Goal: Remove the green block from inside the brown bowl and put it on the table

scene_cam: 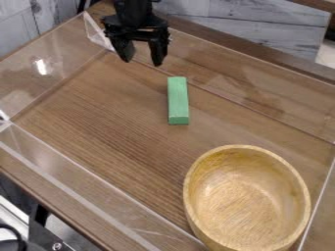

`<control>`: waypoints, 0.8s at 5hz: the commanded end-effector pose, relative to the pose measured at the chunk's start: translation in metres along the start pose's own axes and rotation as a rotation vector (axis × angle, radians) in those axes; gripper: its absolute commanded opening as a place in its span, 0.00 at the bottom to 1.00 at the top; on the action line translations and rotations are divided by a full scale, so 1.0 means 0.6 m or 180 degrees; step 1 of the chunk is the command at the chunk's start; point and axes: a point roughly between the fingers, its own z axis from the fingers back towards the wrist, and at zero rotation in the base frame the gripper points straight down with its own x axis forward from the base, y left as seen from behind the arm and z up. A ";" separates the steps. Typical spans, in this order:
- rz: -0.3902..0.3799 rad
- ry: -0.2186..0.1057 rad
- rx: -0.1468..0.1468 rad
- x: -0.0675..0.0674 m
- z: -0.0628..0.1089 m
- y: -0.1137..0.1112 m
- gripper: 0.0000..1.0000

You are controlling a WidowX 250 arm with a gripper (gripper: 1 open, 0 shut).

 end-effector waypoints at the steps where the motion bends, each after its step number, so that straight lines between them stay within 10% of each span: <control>1: 0.0009 -0.0243 0.0050 0.030 0.025 0.011 1.00; 4: 0.0101 -0.0236 0.0054 0.048 -0.005 0.030 1.00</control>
